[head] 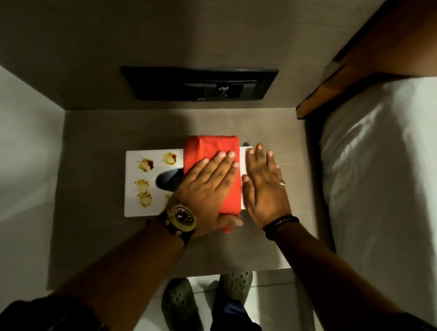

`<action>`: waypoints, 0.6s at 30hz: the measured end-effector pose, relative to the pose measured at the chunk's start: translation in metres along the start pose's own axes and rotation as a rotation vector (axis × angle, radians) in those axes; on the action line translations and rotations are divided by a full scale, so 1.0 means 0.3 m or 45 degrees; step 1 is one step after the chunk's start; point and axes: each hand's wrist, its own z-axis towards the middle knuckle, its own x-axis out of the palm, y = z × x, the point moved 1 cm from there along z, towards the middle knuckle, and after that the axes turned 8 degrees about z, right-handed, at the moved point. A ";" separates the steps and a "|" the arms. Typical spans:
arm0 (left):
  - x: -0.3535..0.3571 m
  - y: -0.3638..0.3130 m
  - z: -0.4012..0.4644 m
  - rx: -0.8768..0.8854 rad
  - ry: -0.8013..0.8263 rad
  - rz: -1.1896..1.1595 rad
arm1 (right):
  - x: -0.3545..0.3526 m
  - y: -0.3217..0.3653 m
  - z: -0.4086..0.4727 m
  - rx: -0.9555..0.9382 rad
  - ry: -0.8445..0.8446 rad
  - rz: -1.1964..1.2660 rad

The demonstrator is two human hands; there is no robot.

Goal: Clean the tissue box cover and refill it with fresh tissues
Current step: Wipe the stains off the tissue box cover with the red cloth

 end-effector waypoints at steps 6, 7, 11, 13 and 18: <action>0.001 0.099 -0.101 -0.084 0.099 0.103 | -0.028 0.013 0.000 0.019 0.066 -0.297; 0.002 0.130 -0.127 -0.092 0.113 0.127 | -0.029 0.018 0.001 0.026 0.072 -0.309; 0.005 0.182 -0.184 -0.069 0.064 0.128 | -0.042 0.034 0.004 0.005 0.063 -0.388; 0.005 0.141 -0.163 -0.151 0.038 0.086 | -0.054 0.053 0.019 -0.048 0.053 -0.400; 0.032 0.057 -0.091 -0.474 -0.054 0.015 | 0.010 0.133 0.074 -0.134 0.075 -0.416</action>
